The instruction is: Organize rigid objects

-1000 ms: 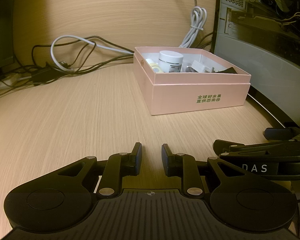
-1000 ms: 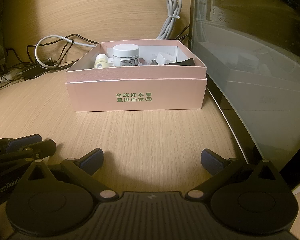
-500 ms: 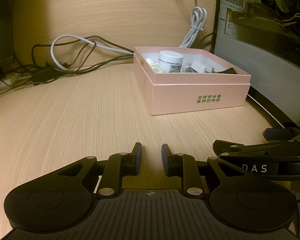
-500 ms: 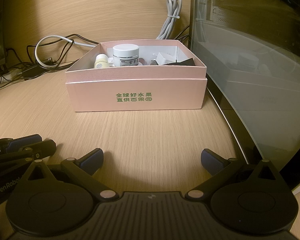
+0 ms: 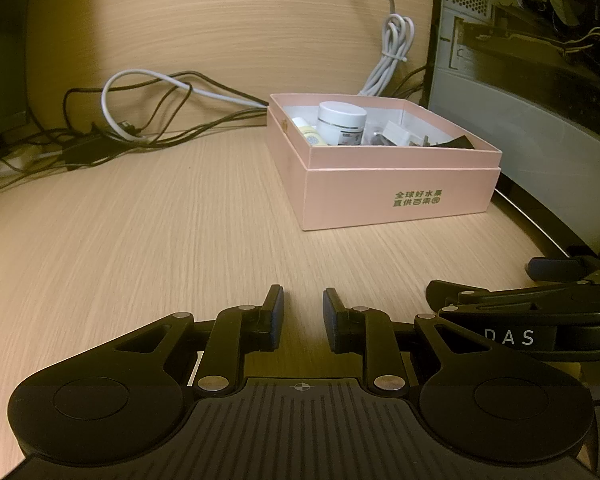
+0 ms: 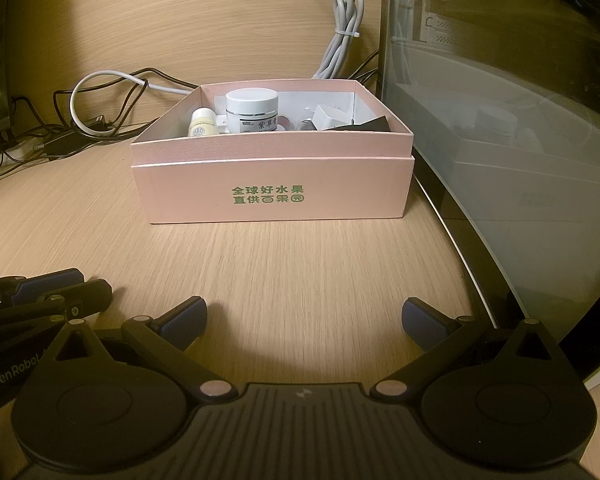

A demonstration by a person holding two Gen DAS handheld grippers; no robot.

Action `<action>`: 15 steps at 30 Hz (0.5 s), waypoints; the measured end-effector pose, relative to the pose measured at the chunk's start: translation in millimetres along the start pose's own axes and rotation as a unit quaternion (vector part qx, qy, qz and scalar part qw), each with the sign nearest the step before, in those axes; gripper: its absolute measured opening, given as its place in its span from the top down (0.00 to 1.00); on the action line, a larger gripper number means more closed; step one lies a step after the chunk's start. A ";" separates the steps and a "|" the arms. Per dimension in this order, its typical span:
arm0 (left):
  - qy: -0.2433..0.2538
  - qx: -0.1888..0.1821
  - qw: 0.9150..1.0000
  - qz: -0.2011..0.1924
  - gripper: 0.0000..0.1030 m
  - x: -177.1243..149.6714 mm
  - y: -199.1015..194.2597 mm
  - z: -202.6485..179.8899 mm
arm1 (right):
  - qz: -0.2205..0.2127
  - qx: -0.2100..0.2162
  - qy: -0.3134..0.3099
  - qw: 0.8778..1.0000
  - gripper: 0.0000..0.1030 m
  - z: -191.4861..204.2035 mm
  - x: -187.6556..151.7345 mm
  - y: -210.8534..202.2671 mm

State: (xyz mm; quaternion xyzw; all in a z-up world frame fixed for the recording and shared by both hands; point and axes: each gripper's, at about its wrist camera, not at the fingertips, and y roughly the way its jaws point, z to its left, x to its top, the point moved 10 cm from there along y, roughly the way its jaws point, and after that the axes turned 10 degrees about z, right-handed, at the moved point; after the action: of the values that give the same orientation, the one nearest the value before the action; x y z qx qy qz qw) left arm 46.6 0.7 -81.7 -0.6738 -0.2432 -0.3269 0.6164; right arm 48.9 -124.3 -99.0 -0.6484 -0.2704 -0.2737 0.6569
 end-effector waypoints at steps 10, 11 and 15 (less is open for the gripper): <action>0.000 0.001 1.000 0.000 0.76 0.1 0.1 -0.3 | 0.000 0.000 0.000 1.000 0.00 0.3 -0.1 0.1; 0.000 0.001 1.000 0.000 0.76 0.1 0.1 -0.4 | 0.000 0.000 0.000 1.000 0.00 0.3 -0.1 0.0; 0.001 0.003 1.000 0.000 0.76 0.0 -0.1 -0.3 | 0.000 0.000 0.000 1.000 0.00 0.3 0.0 0.1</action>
State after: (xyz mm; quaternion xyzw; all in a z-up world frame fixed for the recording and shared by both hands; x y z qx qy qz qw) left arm 46.5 0.3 -81.7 -0.6719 -0.2434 -0.3268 0.6185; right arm 48.9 -124.0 -99.1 -0.6485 -0.2706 -0.2736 0.6568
